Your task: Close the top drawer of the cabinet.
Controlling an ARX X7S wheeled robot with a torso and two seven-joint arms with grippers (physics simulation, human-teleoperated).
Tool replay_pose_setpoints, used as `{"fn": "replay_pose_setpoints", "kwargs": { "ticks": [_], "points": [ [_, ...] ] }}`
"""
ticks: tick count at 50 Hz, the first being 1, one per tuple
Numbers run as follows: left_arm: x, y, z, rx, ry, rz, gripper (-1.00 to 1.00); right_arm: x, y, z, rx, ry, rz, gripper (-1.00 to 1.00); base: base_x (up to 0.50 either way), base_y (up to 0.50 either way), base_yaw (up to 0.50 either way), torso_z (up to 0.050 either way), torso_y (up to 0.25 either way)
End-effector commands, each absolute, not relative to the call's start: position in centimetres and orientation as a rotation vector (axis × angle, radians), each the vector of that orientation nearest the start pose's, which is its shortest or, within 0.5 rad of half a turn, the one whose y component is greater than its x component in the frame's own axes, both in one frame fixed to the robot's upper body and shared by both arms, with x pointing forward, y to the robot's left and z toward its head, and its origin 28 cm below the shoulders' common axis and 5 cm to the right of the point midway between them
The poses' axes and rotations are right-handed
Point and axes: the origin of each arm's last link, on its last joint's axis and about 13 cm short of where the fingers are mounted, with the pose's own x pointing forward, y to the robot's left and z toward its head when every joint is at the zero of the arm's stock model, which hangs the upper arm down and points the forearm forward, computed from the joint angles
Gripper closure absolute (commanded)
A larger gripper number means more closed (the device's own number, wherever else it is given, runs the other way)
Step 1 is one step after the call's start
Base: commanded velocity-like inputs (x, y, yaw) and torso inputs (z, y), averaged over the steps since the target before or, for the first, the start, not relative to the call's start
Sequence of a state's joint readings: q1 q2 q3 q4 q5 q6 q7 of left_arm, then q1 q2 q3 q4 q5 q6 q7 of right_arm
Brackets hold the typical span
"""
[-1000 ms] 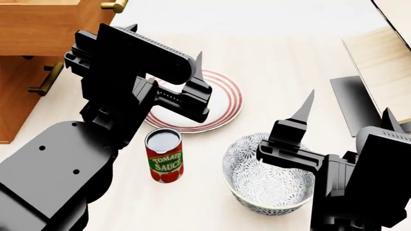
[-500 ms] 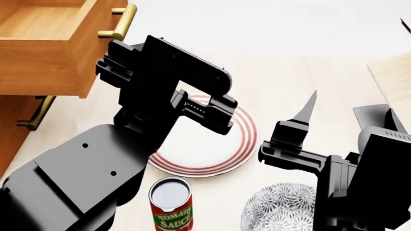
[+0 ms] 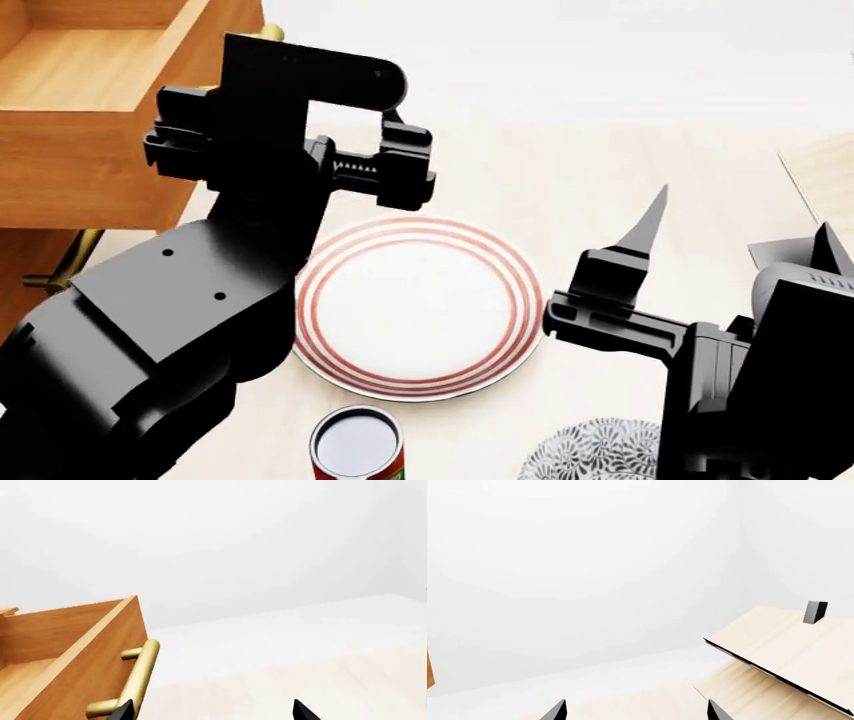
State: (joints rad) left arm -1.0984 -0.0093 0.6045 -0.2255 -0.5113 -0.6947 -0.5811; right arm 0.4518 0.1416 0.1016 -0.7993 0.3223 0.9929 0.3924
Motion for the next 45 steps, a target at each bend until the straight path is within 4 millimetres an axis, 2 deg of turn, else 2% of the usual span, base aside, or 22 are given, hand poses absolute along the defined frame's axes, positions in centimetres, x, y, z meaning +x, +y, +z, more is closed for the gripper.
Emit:
{"fn": "replay_pose_setpoints", "kwargs": {
  "ticks": [1,12,25,35,45],
  "points": [
    [37.3,10.7,23.8,0.004,-0.038,0.239,-1.00,22.5,-11.8,20.5,0.091,-0.257,-0.244,-1.00,0.00,0.00,0.00,0.000,0.000],
    [37.8,11.6,24.0,0.010,-0.043,0.289,-1.00,22.5,-11.7,20.7,0.091,-0.259,-0.241,-1.00,0.00,0.00,0.00,0.000,0.000],
    [41.0,12.9,24.0,0.088,-0.021,0.221,-1.00,22.0,-11.7,21.1,0.096,-0.278,-0.241,-1.00,0.00,0.00,0.00,0.000,0.000],
    [42.7,14.6,23.4,0.094,0.016,0.294,-1.00,21.5,-11.8,21.5,0.102,-0.290,-0.246,-1.00,0.00,0.00,0.00,0.000,0.000],
    [43.2,15.9,22.1,0.057,0.070,0.334,-1.00,20.8,-11.9,21.8,0.103,-0.299,-0.244,-1.00,0.00,0.00,0.00,0.000,0.000]
  ]
}}
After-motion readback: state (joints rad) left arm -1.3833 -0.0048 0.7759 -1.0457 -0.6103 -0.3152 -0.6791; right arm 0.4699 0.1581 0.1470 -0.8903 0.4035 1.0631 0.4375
